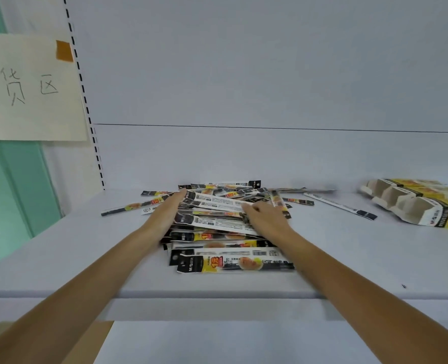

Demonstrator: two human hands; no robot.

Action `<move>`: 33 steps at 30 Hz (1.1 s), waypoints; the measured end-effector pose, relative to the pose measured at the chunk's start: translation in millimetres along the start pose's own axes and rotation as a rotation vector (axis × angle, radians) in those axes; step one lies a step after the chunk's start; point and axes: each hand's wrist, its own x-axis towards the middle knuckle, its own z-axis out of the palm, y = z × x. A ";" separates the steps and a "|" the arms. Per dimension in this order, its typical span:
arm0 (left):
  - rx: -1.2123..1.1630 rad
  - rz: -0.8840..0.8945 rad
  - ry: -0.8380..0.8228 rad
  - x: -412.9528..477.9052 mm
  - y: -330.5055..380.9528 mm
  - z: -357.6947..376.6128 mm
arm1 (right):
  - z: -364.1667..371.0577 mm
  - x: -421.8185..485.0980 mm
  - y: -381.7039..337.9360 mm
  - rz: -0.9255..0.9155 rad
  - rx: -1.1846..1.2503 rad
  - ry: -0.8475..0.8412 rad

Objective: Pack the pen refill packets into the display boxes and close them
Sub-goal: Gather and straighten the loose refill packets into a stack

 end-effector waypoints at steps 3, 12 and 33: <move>0.008 0.001 0.041 -1.2 -0.6 -9.0 | 13.0 1.0 -11.4 -0.033 0.049 0.011; 0.103 -0.022 0.033 7.3 -0.2 -4.9 | -25.0 13.3 28.9 0.023 -0.337 0.196; 0.752 0.322 -0.163 -36.4 -24.3 -25.1 | -66.4 -10.9 1.8 -0.257 -0.245 0.462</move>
